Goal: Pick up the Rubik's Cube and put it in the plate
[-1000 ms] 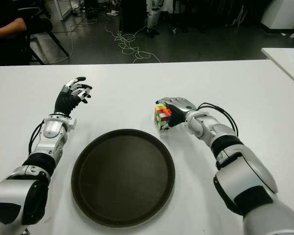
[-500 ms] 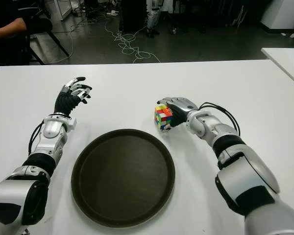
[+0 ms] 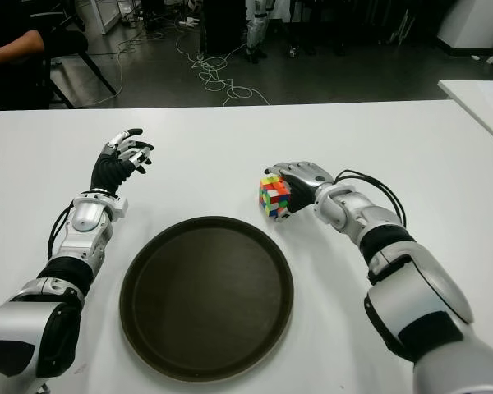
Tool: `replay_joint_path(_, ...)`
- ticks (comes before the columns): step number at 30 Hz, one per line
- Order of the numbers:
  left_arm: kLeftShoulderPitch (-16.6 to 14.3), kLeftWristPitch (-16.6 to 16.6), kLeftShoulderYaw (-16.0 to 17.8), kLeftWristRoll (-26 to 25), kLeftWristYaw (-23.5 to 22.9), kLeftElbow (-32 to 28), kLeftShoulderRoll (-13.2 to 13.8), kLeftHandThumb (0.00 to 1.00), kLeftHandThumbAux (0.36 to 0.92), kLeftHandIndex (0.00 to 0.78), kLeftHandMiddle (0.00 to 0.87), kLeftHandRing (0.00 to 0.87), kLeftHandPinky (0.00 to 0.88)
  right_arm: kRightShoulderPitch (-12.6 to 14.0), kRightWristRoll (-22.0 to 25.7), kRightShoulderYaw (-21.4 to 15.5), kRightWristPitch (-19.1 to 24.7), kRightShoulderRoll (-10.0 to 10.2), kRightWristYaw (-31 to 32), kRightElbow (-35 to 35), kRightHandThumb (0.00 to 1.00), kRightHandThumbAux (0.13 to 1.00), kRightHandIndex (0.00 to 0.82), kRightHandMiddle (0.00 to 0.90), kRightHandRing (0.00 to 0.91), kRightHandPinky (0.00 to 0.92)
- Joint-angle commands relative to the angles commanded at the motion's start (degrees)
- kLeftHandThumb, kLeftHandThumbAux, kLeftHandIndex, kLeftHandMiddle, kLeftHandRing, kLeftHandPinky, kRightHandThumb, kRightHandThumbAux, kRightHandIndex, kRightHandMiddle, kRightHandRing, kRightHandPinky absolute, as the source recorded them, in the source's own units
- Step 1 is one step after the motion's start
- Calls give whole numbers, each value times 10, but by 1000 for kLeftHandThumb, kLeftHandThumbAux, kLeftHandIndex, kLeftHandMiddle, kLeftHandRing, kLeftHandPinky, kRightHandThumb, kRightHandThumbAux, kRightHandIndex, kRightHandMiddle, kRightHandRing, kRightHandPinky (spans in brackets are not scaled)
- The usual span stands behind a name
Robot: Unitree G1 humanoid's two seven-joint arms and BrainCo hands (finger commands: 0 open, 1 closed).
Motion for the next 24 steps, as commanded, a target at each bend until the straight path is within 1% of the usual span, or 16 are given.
replay_joint_path(5, 1, -3, 0, 0, 0, -1, -1, 281, 689, 230, 411, 489, 548, -2, -7, 7, -23, -4, -1, 0, 0, 752, 102, 140, 122, 98)
replay_joint_path(13, 5, -7, -2, 3, 1, -4, 1, 275, 671, 232, 397, 477, 546, -6, -15, 16, -34, -4, 9, 3, 0, 748, 92, 110, 91, 74)
replay_joint_path(24, 11, 0, -3, 4, 3, -15, 4, 281, 674, 233, 396, 478, 545, -7, -17, 20, -52, -5, -2, 3, 0, 752, 81, 103, 80, 64)
